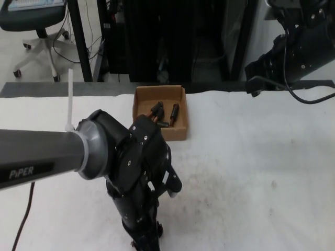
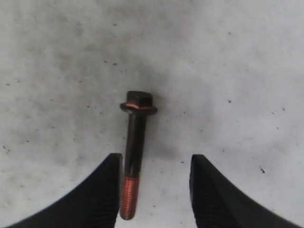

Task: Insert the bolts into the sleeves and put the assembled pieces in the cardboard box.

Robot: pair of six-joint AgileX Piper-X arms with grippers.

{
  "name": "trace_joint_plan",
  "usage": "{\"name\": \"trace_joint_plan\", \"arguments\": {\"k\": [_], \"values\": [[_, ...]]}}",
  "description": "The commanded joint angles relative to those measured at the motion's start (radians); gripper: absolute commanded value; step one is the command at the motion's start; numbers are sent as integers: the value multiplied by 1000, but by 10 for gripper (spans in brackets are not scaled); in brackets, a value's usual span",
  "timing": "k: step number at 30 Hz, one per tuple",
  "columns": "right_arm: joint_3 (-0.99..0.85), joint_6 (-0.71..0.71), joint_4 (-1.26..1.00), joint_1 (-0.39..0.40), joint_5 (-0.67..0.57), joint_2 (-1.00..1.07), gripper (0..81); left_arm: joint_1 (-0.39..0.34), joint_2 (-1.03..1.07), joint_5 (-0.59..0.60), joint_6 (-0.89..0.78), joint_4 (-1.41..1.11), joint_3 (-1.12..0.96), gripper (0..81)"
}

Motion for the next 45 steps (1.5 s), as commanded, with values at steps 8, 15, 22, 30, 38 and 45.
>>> {"name": "trace_joint_plan", "arguments": {"k": [8, 15, 22, 30, 38, 45], "values": [[-3, -8, -4, -4, -11, -15, 8, 4, 21, -18, -7, -46, 0, 424], [-3, -8, -4, -4, -11, -15, 8, 4, 89, -34, -7, -54, 0, 424], [-3, -7, -4, -4, -11, -14, 8, 4, 96, -86, -7, -98, -9, 424], [-3, -7, -4, -4, -11, -12, 8, 7, 96, -86, 3, -128, -9, 424], [-3, -7, -4, -4, -11, -12, 8, 22, 96, -82, 6, -131, -9, 176], [-3, -7, -4, -4, -11, -12, 8, 36, 120, -76, 7, -112, -9, 107]]}}
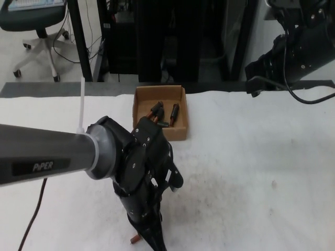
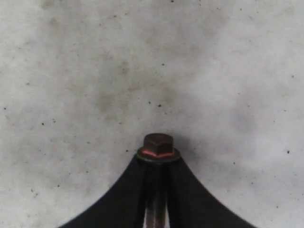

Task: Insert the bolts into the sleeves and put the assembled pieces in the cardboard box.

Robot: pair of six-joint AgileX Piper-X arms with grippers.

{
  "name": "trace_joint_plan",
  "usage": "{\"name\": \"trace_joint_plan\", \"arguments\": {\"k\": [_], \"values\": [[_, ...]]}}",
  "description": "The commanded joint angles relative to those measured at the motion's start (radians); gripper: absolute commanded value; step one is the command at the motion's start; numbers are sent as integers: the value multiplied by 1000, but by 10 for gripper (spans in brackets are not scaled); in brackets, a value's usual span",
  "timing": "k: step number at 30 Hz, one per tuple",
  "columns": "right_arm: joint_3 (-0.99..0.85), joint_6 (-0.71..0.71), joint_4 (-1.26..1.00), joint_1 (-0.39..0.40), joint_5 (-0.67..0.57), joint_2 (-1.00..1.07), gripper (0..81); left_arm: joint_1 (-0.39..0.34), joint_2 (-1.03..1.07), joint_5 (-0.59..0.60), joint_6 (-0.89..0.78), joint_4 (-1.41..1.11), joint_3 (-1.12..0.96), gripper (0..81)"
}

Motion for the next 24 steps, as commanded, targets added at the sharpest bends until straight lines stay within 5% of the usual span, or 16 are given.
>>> {"name": "trace_joint_plan", "arguments": {"k": [1, 4, 17, 21, 24], "values": [[-3, -7, -4, -4, -10, -12, 8, 10, 31, -41, 7, -3, 5, 83], [-3, -7, -4, -4, -10, -12, 8, 10, 31, -41, -2, -5, 2, 7], [-3, -3, -4, -4, -17, -12, 8, 36, -97, -41, -273, -142, -195, 2], [-3, 2, -31, -4, -192, -12, 8, 84, -202, -20, -409, -365, -211, 2], [1, 15, -72, -4, -322, -12, 8, 144, -276, 148, -487, -537, -211, 2]]}}
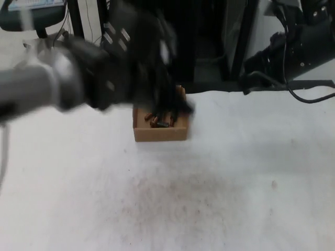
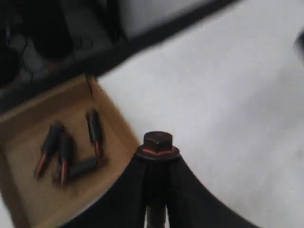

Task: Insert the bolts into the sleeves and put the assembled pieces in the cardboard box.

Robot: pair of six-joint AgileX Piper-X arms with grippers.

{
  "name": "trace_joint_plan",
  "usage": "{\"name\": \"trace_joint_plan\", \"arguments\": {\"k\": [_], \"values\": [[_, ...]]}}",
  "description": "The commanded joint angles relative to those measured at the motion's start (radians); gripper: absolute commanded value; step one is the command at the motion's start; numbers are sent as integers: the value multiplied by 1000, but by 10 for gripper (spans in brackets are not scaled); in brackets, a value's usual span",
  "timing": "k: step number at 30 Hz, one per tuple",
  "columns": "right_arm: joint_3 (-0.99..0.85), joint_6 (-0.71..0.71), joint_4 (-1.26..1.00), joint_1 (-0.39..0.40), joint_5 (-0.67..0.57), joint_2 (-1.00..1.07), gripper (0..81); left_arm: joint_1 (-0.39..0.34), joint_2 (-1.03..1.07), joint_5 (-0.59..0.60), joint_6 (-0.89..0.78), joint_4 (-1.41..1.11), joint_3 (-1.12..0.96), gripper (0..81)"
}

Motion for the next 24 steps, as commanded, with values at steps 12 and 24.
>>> {"name": "trace_joint_plan", "arguments": {"k": [12, 24], "values": [[193, 9, -327, 39, -570, -12, 8, 258, -98, 931, -303, -272, -12, 2], [214, 42, -789, 283, -498, -12, 8, 293, -98, 1032, -238, -272, -12, 2]]}}
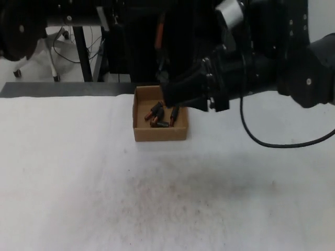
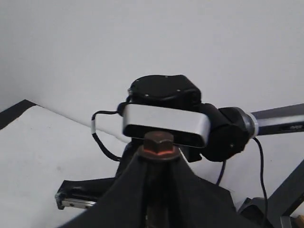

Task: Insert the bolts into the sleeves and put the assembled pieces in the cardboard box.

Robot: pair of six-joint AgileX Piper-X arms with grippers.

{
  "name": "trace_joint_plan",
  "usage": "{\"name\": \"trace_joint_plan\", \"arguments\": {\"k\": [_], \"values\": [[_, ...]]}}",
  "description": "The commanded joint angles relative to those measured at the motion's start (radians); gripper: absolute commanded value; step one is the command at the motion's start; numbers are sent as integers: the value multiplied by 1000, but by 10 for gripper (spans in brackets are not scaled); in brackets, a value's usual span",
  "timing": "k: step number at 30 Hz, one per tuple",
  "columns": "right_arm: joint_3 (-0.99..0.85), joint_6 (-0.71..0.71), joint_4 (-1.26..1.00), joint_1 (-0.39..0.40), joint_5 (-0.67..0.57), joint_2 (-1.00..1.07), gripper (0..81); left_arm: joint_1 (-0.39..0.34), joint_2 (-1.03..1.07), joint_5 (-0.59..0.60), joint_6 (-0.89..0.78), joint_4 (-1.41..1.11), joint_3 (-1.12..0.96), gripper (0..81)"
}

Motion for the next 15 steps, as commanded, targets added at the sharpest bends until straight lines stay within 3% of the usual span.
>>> {"name": "trace_joint_plan", "arguments": {"k": [1, 11, 15], "values": [[-4, 50, -154, 37, 73, -12, 8, 16, -8, -26, 18, -18, -3, 2], [-4, 87, -290, 40, 216, -12, 8, 65, -8, -140, 51, -45, -3, 2], [-3, 87, -315, 51, 294, -12, 8, 63, -8, -180, -33, -181, -3, 2]]}}
